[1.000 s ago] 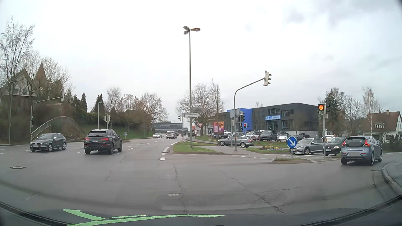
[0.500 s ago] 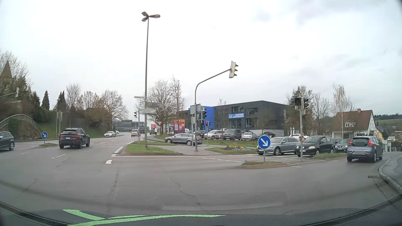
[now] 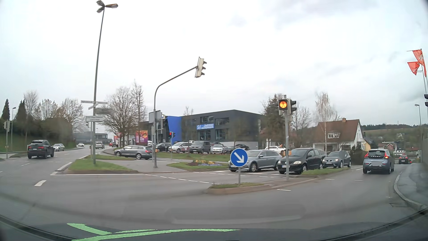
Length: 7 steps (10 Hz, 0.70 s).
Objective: Follow the waypoints while adhering to traffic rules and regulations
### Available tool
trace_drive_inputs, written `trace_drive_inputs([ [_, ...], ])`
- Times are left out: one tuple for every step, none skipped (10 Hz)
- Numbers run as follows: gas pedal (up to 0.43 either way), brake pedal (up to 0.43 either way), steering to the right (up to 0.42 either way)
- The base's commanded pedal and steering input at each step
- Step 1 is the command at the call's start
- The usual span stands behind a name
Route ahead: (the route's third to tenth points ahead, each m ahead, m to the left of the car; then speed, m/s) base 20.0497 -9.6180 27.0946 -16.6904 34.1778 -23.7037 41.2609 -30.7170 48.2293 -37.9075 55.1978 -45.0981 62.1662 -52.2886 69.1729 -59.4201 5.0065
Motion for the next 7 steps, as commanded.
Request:
trace_drive_inputs([
  [0.118, 0.000, 0.340],
  [0.130, 0.000, 0.341],
  [0.130, 0.000, 0.345],
  [0.138, 0.000, 0.351],
  [0.150, 0.000, 0.352],
  [0.157, 0.000, 0.350],
  [0.177, 0.000, 0.347],
])
